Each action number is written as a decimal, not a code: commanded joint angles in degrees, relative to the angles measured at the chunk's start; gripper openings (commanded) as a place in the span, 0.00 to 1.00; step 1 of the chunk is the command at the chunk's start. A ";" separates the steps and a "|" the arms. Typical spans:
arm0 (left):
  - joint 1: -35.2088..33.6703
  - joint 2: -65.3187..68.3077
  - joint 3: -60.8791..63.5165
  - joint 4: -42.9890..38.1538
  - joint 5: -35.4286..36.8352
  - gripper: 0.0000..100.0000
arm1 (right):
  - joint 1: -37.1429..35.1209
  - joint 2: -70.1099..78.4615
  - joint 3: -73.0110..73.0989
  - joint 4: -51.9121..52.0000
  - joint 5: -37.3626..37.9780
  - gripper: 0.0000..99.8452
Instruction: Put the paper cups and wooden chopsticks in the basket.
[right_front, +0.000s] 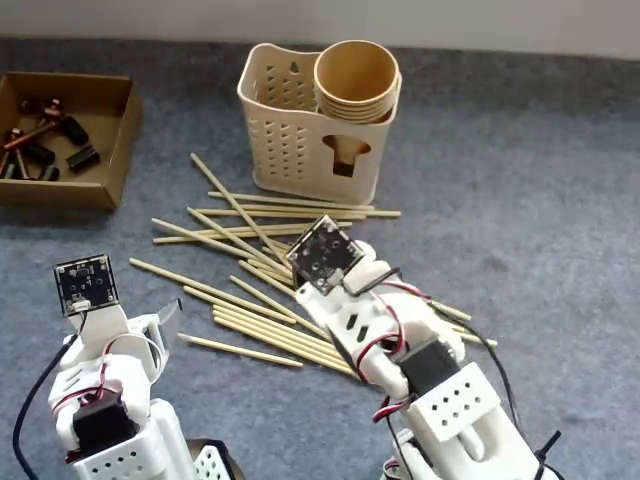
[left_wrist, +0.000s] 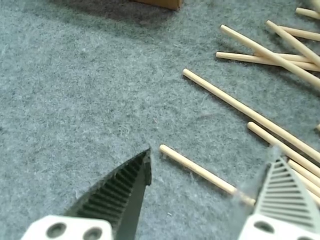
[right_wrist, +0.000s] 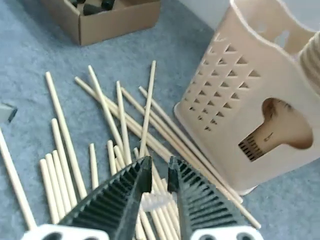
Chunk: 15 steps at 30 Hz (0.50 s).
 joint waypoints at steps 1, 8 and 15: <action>-0.13 -0.48 -0.40 -0.18 -0.35 0.33 | -2.15 0.92 -0.13 6.02 -0.62 0.08; -0.13 -0.48 -0.40 -0.18 -0.35 0.33 | -7.78 17.54 -7.78 13.41 -0.62 0.08; -0.22 -0.48 -0.40 -0.18 -0.35 0.33 | -8.04 34.51 -14.29 13.49 -0.62 0.08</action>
